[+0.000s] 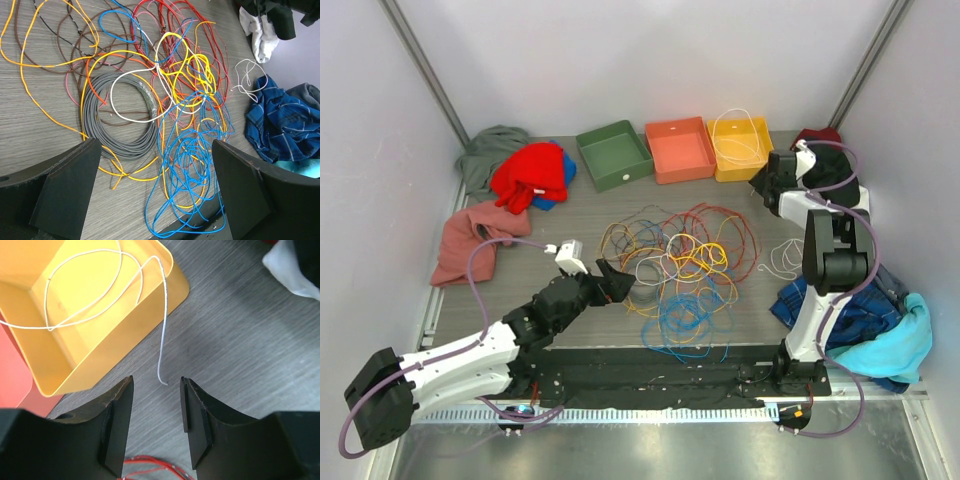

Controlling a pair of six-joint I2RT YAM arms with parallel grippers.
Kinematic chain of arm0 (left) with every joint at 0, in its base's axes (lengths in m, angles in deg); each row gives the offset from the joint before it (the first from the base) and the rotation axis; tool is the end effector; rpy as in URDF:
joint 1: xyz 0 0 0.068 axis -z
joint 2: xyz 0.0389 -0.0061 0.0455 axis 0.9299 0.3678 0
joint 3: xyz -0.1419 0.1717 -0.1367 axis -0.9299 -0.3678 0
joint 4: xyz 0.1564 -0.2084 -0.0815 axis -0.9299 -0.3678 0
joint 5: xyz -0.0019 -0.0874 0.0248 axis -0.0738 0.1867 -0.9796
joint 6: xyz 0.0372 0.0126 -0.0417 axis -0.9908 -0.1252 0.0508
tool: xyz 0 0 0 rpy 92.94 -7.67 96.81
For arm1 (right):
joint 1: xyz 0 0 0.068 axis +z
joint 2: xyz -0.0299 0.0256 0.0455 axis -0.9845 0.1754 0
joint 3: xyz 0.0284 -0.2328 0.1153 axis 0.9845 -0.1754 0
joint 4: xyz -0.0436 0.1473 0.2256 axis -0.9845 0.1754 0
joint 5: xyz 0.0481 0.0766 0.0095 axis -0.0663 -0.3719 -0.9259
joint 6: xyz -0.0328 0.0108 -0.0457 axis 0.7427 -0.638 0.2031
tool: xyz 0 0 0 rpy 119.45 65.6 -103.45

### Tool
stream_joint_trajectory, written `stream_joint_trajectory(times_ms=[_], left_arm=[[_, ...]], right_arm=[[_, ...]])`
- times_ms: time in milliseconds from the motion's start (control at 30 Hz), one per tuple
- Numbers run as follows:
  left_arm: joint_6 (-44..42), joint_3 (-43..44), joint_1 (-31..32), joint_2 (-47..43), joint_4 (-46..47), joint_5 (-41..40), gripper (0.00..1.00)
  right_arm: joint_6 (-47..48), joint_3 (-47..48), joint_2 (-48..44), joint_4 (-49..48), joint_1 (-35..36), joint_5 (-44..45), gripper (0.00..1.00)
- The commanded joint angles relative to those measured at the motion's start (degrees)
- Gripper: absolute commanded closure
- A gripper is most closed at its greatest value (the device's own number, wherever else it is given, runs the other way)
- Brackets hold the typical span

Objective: Untangle the cables

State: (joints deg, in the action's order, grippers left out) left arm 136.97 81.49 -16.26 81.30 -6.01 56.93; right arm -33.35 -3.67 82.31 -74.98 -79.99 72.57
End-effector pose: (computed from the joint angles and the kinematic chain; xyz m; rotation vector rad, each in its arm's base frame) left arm 0.1400 -0.1593 0.1880 -0.2042 1.9564 -0.9225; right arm 0.4336 -0.0113 0.1679 0.8012 1.9725 0.0855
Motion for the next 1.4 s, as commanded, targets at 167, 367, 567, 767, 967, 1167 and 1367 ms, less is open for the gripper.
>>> stream_joint_trajectory(times_ms=[167, 367, 567, 767, 967, 1167, 1367], left_arm=[[-2.1, 2.7, 0.2, 0.8, 1.5, -2.9, 0.02], [-2.1, 3.0, 0.2, 2.1, 1.9, -2.7, 0.02], [-1.6, 2.8, 0.1, 2.1, 2.1, -2.3, 0.02], [-1.5, 3.1, 0.2, 2.2, 1.7, -1.4, 0.02], [-1.2, 2.6, 0.2, 0.8, 0.6, -2.7, 0.02], [-1.4, 3.1, 0.2, 1.6, 0.1, -3.3, 0.01], [-1.3, 3.5, 0.2, 3.0, 0.5, -2.8, 0.01]], right_arm=[[0.9, 8.4, 6.3, -0.8, 0.1, -0.9, 0.54], [1.5, 7.5, 6.2, -1.5, 0.1, -0.7, 0.82], [0.6, 7.6, -0.1, -2.5, 1.8, -1.9, 0.99], [-0.6, 19.0, 3.2, 2.0, 1.9, -2.4, 0.99], [-2.0, 31.8, 11.6, 6.2, 2.0, -3.0, 0.99], [-2.0, 43.9, 20.4, 12.8, 1.9, -5.5, 0.85], [0.4, 46.0, 21.7, 13.9, 2.7, -6.0, 0.41]])
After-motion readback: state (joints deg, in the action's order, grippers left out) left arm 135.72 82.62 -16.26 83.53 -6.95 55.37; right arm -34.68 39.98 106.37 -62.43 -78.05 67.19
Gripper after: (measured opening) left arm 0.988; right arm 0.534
